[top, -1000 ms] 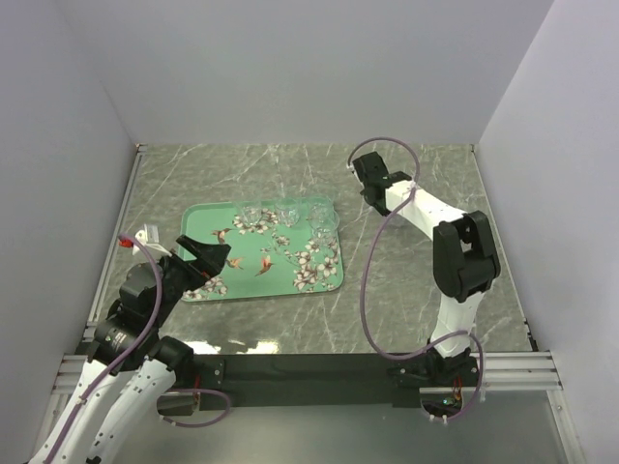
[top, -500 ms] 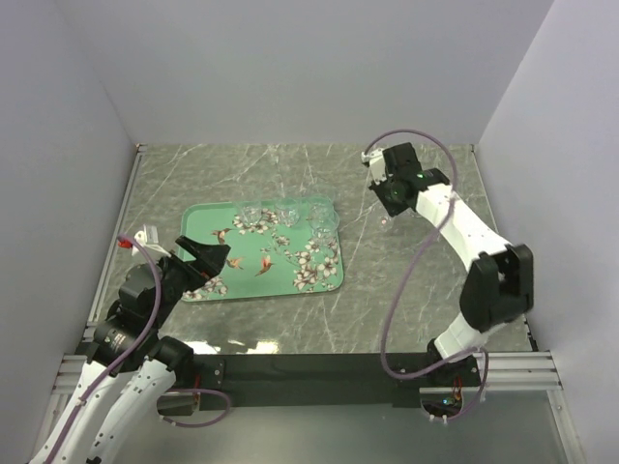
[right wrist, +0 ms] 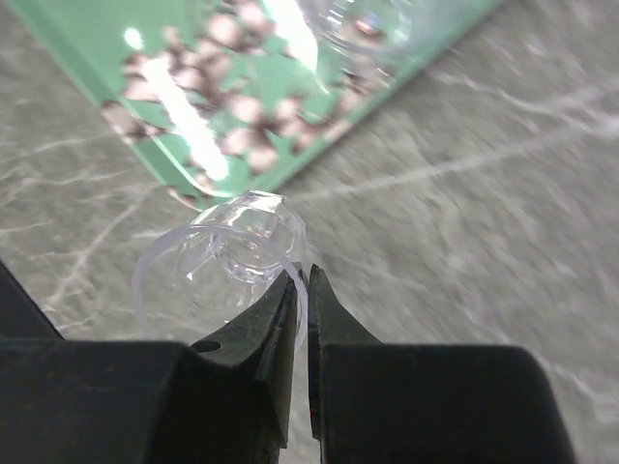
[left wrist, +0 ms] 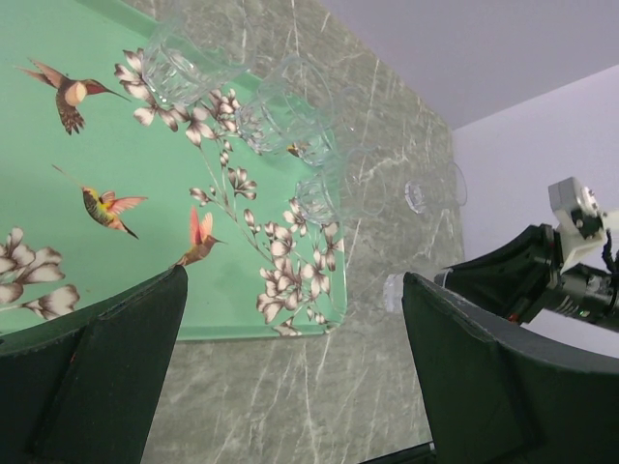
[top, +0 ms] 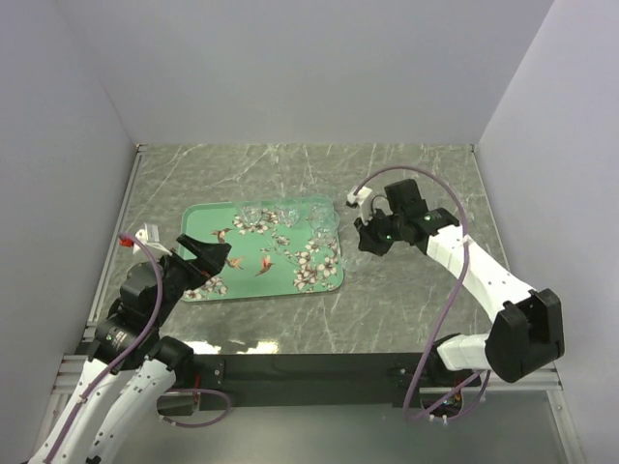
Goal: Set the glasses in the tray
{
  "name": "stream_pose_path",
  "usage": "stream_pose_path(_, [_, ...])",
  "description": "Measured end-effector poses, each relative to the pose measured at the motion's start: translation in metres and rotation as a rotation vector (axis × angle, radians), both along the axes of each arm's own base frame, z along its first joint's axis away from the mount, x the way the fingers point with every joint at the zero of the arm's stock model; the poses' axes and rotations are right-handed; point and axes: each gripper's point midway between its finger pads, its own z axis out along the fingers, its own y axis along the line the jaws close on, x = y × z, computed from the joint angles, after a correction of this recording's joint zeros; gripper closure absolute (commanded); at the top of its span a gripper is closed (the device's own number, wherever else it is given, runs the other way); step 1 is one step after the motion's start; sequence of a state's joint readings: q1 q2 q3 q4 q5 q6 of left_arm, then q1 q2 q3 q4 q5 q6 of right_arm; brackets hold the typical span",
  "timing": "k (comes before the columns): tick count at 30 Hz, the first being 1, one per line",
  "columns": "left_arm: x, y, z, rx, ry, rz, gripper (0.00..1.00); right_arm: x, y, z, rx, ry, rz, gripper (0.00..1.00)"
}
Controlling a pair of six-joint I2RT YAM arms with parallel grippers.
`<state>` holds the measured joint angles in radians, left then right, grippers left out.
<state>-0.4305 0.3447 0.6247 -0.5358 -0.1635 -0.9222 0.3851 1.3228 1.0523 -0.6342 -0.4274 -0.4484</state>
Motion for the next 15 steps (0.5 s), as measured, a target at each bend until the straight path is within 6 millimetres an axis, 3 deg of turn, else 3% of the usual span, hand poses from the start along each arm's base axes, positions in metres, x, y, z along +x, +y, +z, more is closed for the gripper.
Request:
stream_pose_path(7, [0.000,0.000,-0.002,0.002,0.003,0.001,0.01,-0.023,0.049,-0.010,0.057,-0.046,0.180,1.00])
stream_pose_path(11, [-0.002,0.002,-0.001,0.000,-0.004,0.007,0.01,-0.025,0.074,-0.009,0.064,-0.095,0.246,1.00])
stream_pose_path(15, [-0.003,0.003,0.001,-0.007,-0.013,0.013,0.00,-0.019,0.089,-0.024,0.022,-0.098,0.260,1.00])
